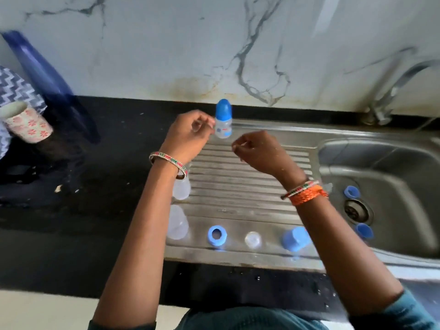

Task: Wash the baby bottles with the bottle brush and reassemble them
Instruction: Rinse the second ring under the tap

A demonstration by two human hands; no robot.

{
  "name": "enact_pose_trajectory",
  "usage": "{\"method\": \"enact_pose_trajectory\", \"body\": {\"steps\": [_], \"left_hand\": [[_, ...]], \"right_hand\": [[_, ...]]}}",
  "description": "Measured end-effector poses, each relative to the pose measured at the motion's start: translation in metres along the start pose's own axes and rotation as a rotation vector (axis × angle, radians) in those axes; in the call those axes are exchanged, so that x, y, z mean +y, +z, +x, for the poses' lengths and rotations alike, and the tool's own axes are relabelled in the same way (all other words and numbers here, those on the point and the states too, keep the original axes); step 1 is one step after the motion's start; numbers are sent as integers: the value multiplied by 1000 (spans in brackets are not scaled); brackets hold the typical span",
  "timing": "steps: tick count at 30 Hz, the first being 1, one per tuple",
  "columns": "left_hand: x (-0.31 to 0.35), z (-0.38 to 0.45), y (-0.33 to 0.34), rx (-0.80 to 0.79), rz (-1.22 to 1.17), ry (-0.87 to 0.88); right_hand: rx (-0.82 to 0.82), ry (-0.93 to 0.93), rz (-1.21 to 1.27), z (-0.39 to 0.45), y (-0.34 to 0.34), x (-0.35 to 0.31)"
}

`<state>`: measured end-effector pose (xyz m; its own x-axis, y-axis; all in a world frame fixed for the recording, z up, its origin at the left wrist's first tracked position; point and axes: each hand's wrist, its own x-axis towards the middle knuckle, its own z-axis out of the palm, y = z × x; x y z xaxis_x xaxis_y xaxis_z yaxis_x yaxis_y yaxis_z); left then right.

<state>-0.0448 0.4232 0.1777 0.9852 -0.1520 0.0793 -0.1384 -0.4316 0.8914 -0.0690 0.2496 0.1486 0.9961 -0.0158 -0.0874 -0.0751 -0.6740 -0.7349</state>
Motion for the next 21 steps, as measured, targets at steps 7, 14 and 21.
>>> {"method": "enact_pose_trajectory", "body": {"steps": [7,14,21], "left_hand": [[57,21,203,-469,-315,-159],[51,40,415,-556,-271,-520],[25,50,487,-351,-311,-734]], "right_hand": [[87,386,-75,-26,-132,193],[-63,494,-399,-1,-161,398],[-309,345,-500,29,-127,476]]}}
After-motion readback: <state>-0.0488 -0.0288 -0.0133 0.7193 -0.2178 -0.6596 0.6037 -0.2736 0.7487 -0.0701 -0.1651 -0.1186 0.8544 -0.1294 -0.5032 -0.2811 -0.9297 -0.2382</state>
